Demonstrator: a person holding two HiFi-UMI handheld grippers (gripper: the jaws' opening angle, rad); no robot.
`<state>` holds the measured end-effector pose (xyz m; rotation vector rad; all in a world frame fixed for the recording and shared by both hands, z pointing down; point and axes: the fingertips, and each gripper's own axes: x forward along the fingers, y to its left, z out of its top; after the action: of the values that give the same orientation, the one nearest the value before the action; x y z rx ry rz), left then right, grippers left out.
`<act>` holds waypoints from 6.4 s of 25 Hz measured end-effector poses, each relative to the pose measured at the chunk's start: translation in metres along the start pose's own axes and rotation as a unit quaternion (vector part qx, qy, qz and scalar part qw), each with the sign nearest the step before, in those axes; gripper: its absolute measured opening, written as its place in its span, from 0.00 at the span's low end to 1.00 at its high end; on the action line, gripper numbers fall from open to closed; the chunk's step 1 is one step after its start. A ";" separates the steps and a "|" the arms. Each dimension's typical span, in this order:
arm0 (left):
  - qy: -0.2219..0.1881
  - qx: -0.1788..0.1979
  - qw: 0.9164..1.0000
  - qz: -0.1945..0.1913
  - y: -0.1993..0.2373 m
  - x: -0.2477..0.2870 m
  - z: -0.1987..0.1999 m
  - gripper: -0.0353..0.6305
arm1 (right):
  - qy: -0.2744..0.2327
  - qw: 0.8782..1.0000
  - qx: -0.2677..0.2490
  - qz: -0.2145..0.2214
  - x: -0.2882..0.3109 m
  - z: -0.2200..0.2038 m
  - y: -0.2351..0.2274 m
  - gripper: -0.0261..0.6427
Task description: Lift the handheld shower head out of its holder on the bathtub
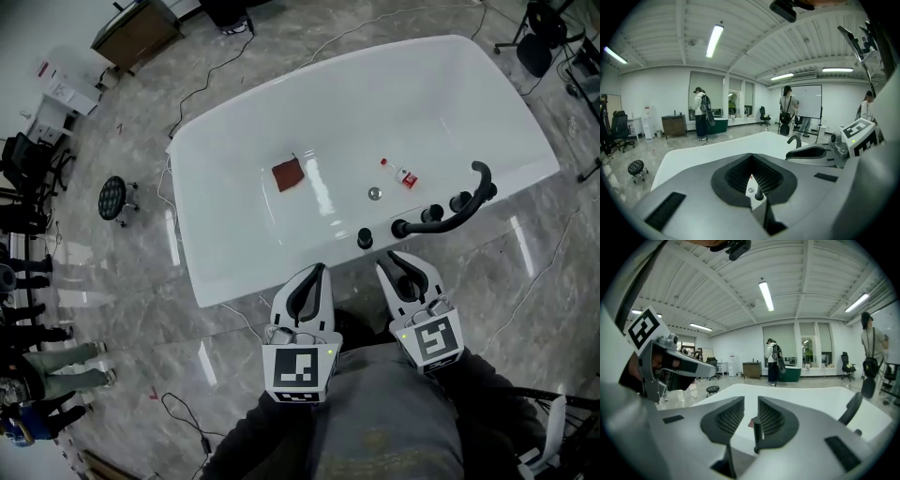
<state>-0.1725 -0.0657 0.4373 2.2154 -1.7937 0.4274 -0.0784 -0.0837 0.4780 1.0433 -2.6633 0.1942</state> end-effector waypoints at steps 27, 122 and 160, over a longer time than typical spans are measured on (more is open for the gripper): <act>-0.007 0.007 0.998 0.057 0.032 0.071 -0.074 0.06 | 0.030 0.998 -0.032 0.035 0.100 -0.120 -0.022 0.34; -0.052 -0.034 0.993 0.103 0.014 -0.057 0.078 0.06 | -0.053 0.991 -0.090 0.086 0.016 0.099 0.021 0.24; -0.031 -0.036 0.998 0.047 -0.033 -0.109 0.032 0.06 | -0.134 0.988 -0.081 0.015 -0.080 0.126 0.049 0.24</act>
<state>-0.1597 0.0274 0.3653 2.1245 -1.9191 0.3111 -0.0813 -0.0242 0.3331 1.0426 -2.8732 -0.1660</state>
